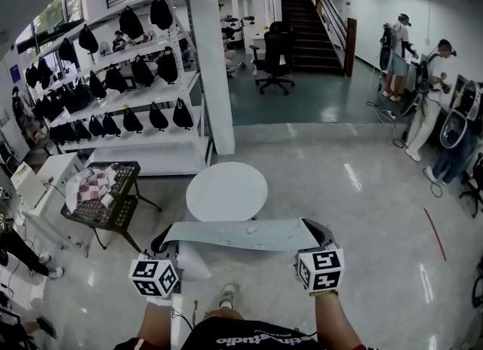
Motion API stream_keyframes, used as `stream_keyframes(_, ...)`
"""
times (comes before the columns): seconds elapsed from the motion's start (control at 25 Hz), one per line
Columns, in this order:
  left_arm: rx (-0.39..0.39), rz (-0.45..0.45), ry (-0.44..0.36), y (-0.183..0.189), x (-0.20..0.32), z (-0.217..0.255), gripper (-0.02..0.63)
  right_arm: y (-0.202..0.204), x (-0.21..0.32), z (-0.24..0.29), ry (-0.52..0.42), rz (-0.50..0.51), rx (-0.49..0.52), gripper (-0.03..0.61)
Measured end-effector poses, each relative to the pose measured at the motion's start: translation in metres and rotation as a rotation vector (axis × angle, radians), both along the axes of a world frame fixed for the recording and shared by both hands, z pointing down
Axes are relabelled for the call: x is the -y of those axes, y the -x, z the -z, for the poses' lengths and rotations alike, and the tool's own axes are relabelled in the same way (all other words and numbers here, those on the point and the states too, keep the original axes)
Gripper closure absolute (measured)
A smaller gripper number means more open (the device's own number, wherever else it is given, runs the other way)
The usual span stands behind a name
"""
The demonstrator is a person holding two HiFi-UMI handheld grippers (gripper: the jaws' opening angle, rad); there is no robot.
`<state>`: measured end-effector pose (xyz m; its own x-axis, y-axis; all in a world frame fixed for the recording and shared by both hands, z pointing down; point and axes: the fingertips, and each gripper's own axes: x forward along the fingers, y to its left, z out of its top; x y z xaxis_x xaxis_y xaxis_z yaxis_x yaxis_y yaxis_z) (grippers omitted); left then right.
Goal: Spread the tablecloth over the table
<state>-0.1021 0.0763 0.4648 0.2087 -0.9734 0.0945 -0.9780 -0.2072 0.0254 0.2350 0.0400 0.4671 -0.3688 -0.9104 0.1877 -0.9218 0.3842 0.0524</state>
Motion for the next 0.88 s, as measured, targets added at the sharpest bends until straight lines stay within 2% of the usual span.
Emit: stream_keyframes(0.88,-0.009,-0.012,0.000,-0.004,0.014,0.002,0.595,-0.004,0.010,0.001,0.015,0.002,-0.010,0.551)
